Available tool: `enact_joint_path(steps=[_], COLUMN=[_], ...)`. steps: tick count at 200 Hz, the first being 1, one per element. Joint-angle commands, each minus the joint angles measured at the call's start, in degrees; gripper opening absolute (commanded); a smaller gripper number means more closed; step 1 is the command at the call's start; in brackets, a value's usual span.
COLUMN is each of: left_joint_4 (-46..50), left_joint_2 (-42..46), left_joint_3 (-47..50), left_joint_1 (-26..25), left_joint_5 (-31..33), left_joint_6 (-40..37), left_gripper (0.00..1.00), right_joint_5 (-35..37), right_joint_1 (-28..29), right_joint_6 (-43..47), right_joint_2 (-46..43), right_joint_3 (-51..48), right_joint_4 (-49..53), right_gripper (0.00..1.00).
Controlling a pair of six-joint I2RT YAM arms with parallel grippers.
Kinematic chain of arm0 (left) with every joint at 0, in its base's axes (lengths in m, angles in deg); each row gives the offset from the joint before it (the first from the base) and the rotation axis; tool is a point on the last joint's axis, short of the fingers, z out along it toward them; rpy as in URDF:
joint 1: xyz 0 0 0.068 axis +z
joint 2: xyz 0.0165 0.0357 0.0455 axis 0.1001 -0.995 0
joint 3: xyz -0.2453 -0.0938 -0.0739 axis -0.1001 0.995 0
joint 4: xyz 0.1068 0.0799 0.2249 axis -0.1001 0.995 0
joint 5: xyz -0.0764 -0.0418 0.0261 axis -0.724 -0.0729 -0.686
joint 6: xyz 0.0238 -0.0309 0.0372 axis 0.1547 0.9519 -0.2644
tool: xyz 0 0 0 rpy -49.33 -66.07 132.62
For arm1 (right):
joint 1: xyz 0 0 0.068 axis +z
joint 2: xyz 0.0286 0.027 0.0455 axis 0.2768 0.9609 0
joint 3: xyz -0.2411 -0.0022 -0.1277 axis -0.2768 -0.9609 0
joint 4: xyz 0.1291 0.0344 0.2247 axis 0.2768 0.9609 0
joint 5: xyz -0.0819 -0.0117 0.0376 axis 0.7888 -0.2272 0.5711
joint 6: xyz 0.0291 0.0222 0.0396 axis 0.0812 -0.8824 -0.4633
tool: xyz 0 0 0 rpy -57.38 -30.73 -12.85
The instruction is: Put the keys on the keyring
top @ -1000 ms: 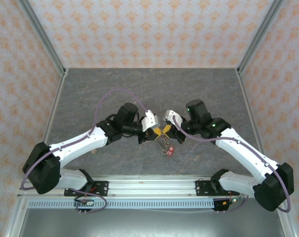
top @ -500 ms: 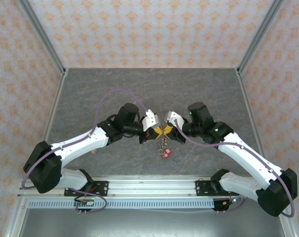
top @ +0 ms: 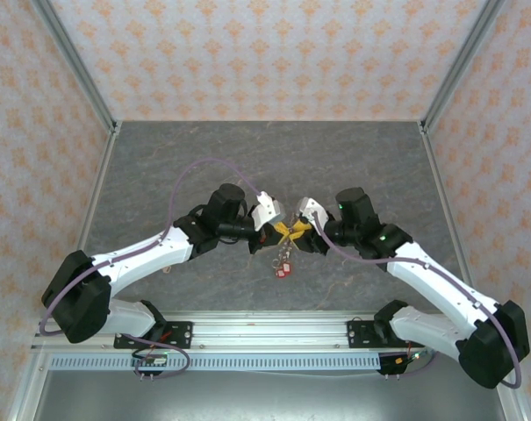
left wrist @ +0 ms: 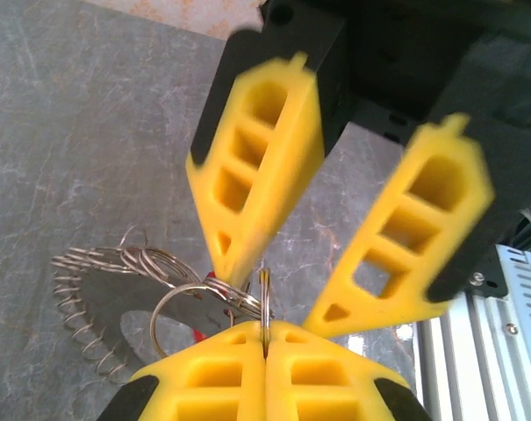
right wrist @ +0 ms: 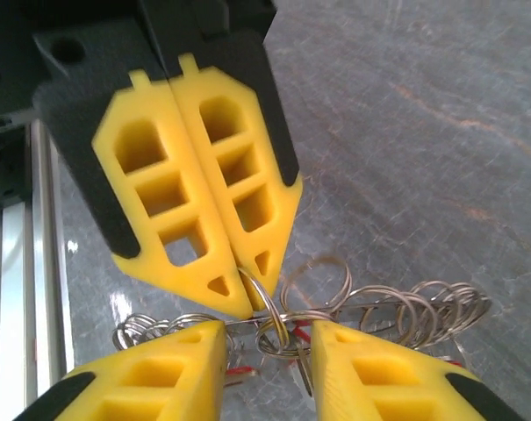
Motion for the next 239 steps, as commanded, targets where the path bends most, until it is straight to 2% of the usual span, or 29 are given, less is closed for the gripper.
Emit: enact_joint_path(steps=[1, 28, 49, 85, 107, 123, 190, 239], left_joint_4=[1.9, 5.6, 11.5, 27.1, 38.3, 42.2, 38.0, 32.2], left_joint_2=[2.3, 4.7, 7.0, 8.8, 6.7, 4.4, -6.5, -13.7], left_joint_3=[-1.2, -1.1, -2.3, -8.2, -13.9, -16.3, -19.5, -21.6], left_joint_1=[0.7, 3.1, 5.4, 8.2, 8.2, 8.1, 1.0, -3.5], left_joint_5=[5.3, 8.1, 10.1, 13.0, 13.6, 13.2, 16.3, 16.9], left_joint_6=[-1.8, -3.5, -7.6, -17.4, -23.3, -25.4, -24.9, -20.1], left_gripper=[0.0, 0.0, 0.0, 0.0, 0.0, 0.0, 0.0, 0.0], right_joint_5=[3.3, 6.9, 10.4, 16.0, 17.1, 17.9, 21.8, 34.5], right_joint_1=[0.1, 0.1, 0.0, 0.0, 0.0, 0.0, 0.1, -0.1], right_joint_6=[-1.3, -3.2, -4.3, -6.5, -7.4, -8.3, -13.1, -18.8], right_joint_2=[-4.1, -6.8, -8.1, -9.5, -9.4, -9.3, -8.3, -9.9], right_joint_3=[-1.3, -2.8, -4.4, -7.2, -8.0, -8.9, -8.9, -9.3], right_joint_4=[-5.8, -8.6, -11.5, -18.0, -19.8, -21.6, -23.5, -20.3], right_gripper=[0.35, 0.38, 0.38, 0.39, 0.39, 0.39, 0.4, 0.41])
